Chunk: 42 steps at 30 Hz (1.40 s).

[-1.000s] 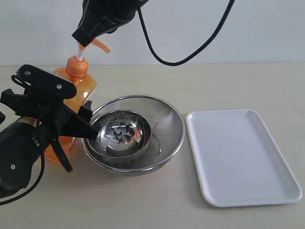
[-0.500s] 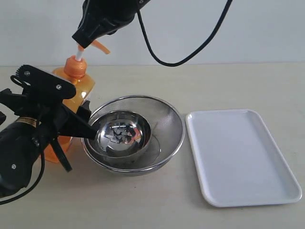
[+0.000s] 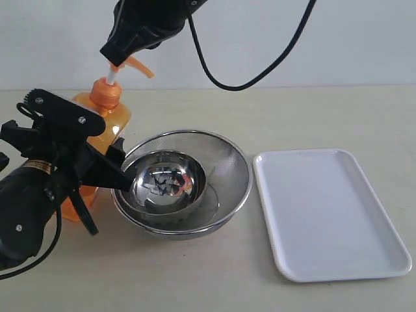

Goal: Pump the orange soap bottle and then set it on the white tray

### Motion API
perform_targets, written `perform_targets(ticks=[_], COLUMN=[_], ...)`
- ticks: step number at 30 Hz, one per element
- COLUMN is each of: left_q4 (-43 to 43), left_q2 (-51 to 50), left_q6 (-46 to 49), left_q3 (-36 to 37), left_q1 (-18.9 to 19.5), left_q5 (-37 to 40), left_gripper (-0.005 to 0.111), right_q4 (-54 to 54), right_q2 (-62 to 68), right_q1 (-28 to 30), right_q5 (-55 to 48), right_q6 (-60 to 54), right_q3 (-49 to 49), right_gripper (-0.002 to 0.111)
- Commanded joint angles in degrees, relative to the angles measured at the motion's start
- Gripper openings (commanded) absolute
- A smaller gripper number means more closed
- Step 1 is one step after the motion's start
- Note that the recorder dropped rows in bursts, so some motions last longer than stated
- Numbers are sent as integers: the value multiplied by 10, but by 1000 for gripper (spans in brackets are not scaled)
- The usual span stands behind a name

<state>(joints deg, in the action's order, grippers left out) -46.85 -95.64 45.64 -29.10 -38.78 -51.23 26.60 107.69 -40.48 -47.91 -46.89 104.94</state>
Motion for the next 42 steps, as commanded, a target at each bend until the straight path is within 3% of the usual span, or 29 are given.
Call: perform_targets(ticks=[1, 31, 42], left_q4=[15, 15, 15], left_q2=[2, 2, 2], left_q6=[-14, -16, -16], left_q3=[-2, -2, -2], left_q1=[-1, -1, -1], left_q5=[-10, -10, -10], left_gripper=[5, 5, 5], right_q4=[-2, 1, -4], right_q2=[36, 49, -13], right_q1=[-1, -1, -1], right_q5=[-69, -75, 2], right_q6=[3, 5, -6], right_q3=[-10, -10, -9], right_gripper=[0, 0, 0])
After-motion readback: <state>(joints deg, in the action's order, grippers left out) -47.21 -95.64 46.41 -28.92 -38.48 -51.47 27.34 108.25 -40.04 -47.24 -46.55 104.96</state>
